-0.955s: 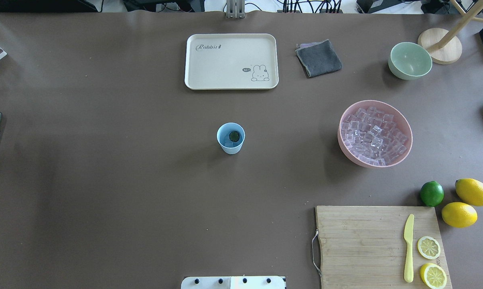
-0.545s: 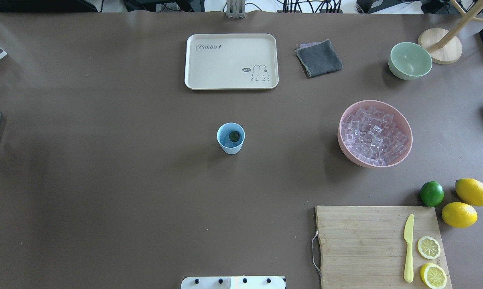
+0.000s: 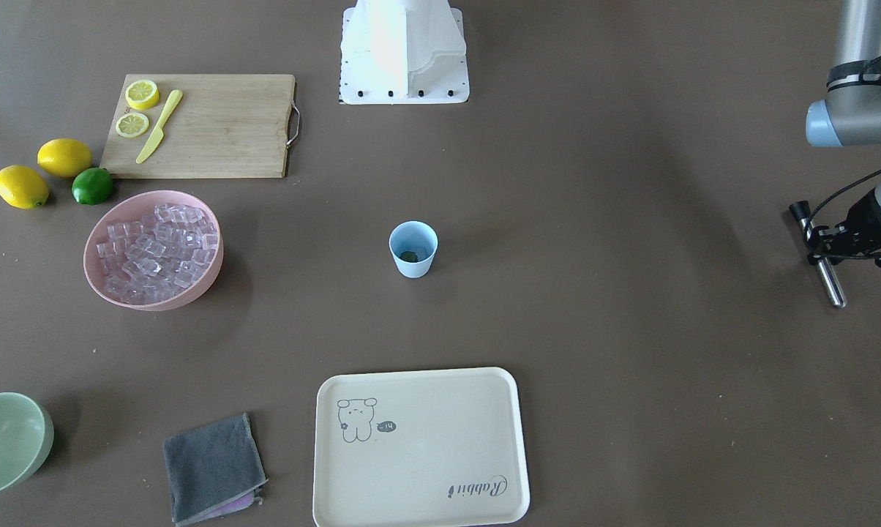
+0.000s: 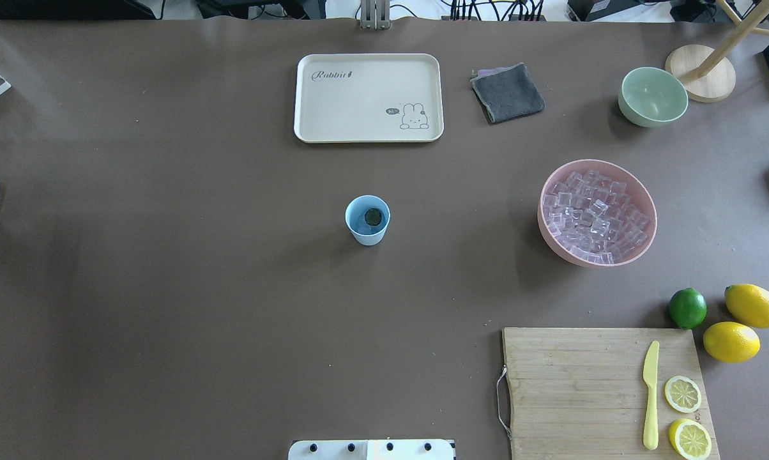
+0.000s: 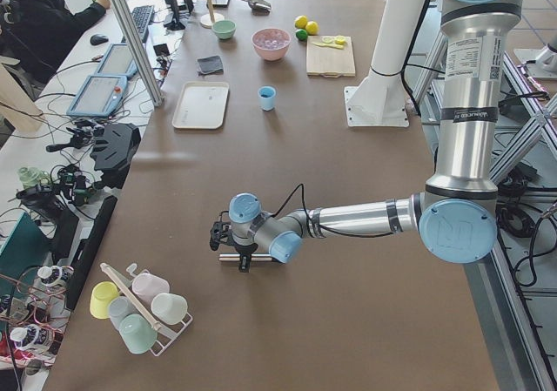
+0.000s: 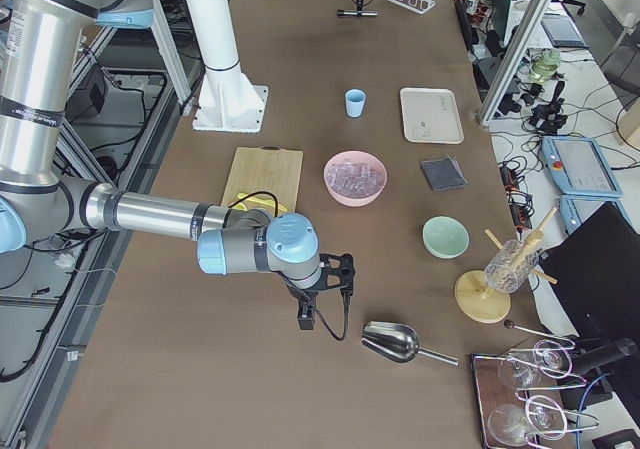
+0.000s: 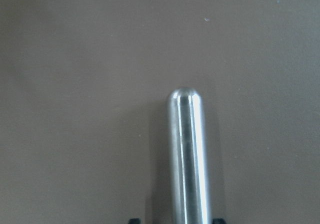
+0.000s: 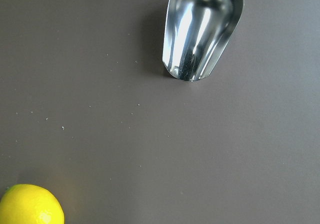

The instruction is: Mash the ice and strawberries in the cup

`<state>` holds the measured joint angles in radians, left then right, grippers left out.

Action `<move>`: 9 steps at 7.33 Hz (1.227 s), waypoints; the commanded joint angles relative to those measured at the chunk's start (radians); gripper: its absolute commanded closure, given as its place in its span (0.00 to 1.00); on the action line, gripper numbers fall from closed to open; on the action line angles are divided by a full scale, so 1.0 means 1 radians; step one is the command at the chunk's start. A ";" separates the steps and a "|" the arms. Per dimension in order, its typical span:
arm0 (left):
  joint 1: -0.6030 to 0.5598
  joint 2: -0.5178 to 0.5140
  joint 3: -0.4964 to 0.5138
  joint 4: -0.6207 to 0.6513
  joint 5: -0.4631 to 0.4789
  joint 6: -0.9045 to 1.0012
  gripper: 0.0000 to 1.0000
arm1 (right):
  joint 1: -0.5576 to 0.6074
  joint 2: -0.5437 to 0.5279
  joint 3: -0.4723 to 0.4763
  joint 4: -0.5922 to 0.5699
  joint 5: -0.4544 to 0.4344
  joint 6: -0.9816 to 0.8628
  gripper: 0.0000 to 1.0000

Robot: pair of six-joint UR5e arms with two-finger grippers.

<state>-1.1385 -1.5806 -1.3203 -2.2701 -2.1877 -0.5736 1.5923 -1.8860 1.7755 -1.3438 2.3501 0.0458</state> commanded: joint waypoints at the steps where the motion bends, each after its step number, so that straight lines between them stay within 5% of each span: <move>1: 0.002 -0.018 -0.014 0.000 -0.010 0.000 0.73 | 0.000 -0.002 -0.001 0.003 0.000 -0.001 0.00; 4: -0.022 -0.129 -0.138 0.010 0.003 -0.018 0.74 | 0.000 0.002 0.007 0.003 0.000 -0.001 0.00; 7: -0.003 -0.355 -0.236 0.023 0.270 -0.193 0.74 | 0.000 0.021 0.005 -0.003 -0.002 0.003 0.00; 9: 0.194 -0.407 -0.374 0.027 0.632 -0.302 0.74 | 0.000 0.024 0.007 -0.002 -0.003 0.003 0.00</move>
<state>-1.0688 -1.9460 -1.6154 -2.2460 -1.7687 -0.8108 1.5923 -1.8653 1.7817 -1.3460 2.3476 0.0486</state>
